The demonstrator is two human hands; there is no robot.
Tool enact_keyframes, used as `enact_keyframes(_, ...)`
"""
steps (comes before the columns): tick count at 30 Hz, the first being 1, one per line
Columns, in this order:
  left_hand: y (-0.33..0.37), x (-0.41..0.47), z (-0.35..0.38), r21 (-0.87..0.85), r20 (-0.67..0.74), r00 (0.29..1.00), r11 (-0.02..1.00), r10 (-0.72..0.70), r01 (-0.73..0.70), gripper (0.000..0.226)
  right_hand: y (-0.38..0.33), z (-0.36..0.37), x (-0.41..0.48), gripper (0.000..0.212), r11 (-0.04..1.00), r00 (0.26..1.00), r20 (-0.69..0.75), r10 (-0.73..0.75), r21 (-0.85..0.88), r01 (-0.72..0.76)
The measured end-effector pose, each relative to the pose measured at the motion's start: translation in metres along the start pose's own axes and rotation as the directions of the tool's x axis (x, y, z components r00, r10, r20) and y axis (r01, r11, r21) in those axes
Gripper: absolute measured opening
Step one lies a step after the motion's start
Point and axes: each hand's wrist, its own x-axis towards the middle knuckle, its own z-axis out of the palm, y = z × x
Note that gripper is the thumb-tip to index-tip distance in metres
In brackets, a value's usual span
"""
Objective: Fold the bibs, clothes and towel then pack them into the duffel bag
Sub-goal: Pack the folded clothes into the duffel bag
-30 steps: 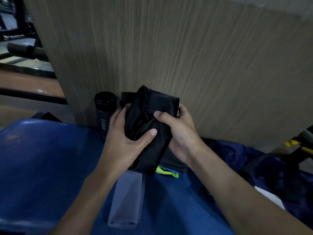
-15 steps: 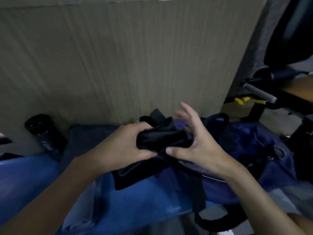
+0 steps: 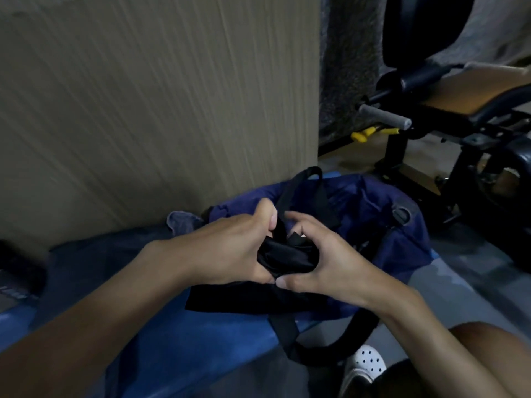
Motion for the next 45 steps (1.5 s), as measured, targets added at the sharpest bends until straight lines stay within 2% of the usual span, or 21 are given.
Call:
enact_keyframes(3,0.008,0.008,0.001,-0.012,-0.001,1.000,1.000,-0.002,0.002,0.064,0.008,-0.004,-0.008,0.034,0.993,0.999,-0.046,0.002,0.115,0.004)
enact_keyframes(7,0.000,0.008,-0.008,-0.102,-0.025,0.999,0.994,-0.038,0.036,0.070,0.014,-0.010,-0.018,0.035,0.977,0.987,-0.163,0.012,0.212,0.023)
enact_keyframes(10,-0.001,0.008,-0.007,-0.281,-0.084,0.996,0.960,-0.041,0.016,0.059,0.015,-0.015,-0.023,0.034,0.968,0.967,-0.249,0.058,0.251,0.006)
enact_keyframes(12,0.001,0.013,-0.002,-0.326,-0.101,0.995,0.945,-0.004,-0.030,0.048,0.013,-0.020,-0.026,0.047,0.983,0.976,-0.204,0.080,0.179,-0.043)
enact_keyframes(14,0.010,0.020,-0.001,-0.367,-0.048,0.999,0.930,0.022,-0.038,0.050,0.010,-0.025,-0.029,0.069,0.996,0.986,-0.145,0.082,0.034,-0.078)
enact_keyframes(16,0.018,0.030,-0.003,-0.350,0.008,0.998,0.936,0.055,-0.049,0.054,0.010,-0.028,-0.030,0.075,0.993,0.990,-0.140,0.020,-0.110,-0.036)
enact_keyframes(18,0.026,0.041,-0.005,-0.280,0.035,0.997,0.958,0.075,-0.063,0.056,0.013,-0.029,-0.031,0.063,0.986,0.990,-0.143,-0.012,-0.164,-0.012)
enact_keyframes(20,0.030,0.053,-0.003,-0.244,0.033,0.996,0.967,0.085,-0.075,0.057,0.015,-0.030,-0.033,0.044,0.989,0.982,-0.183,0.044,-0.133,-0.069)
enact_keyframes(22,0.027,0.061,0.003,-0.304,0.009,0.998,0.951,0.066,-0.060,0.063,0.022,-0.032,-0.035,0.029,0.991,0.964,-0.247,0.096,-0.066,-0.116)
enact_keyframes(24,0.016,0.065,0.012,-0.384,-0.019,0.999,0.922,0.032,-0.037,0.072,0.031,-0.036,-0.037,0.023,0.985,0.935,-0.317,0.161,-0.005,-0.172)
enact_keyframes(26,0.000,0.063,0.023,-0.410,-0.060,0.998,0.912,-0.014,-0.012,0.065,0.041,-0.042,-0.039,0.020,0.966,0.886,-0.385,0.257,0.065,-0.251)
enact_keyframes(28,-0.021,0.058,0.037,-0.335,-0.126,0.990,0.942,-0.059,0.014,0.050,0.052,-0.046,-0.041,0.020,0.941,0.833,-0.437,0.339,0.147,-0.306)
enact_keyframes(30,-0.039,0.053,0.053,-0.197,-0.152,0.988,0.980,-0.039,0.008,0.038,0.058,-0.046,-0.042,0.026,0.927,0.805,-0.460,0.375,0.176,-0.331)
enact_keyframes(33,-0.055,0.048,0.072,-0.116,-0.119,0.993,0.993,-0.004,-0.010,0.028,0.063,-0.041,-0.043,0.043,0.929,0.808,-0.461,0.368,0.138,-0.344)
enact_keyframes(36,-0.065,0.051,0.090,-0.009,-0.085,0.996,1.000,0.012,-0.012,0.008,0.064,-0.040,-0.044,0.045,0.928,0.805,-0.466,0.368,0.129,-0.350)
enact_keyframes(42,-0.076,0.054,0.112,0.133,0.095,0.993,0.989,-0.076,0.063,0.036,0.065,-0.038,-0.043,0.046,0.910,0.790,-0.457,0.409,0.141,-0.390)
enact_keyframes(45,-0.077,0.053,0.115,0.217,0.117,0.989,0.974,-0.088,0.062,0.046,0.064,-0.038,-0.043,0.046,0.906,0.791,-0.446,0.418,0.141,-0.399)
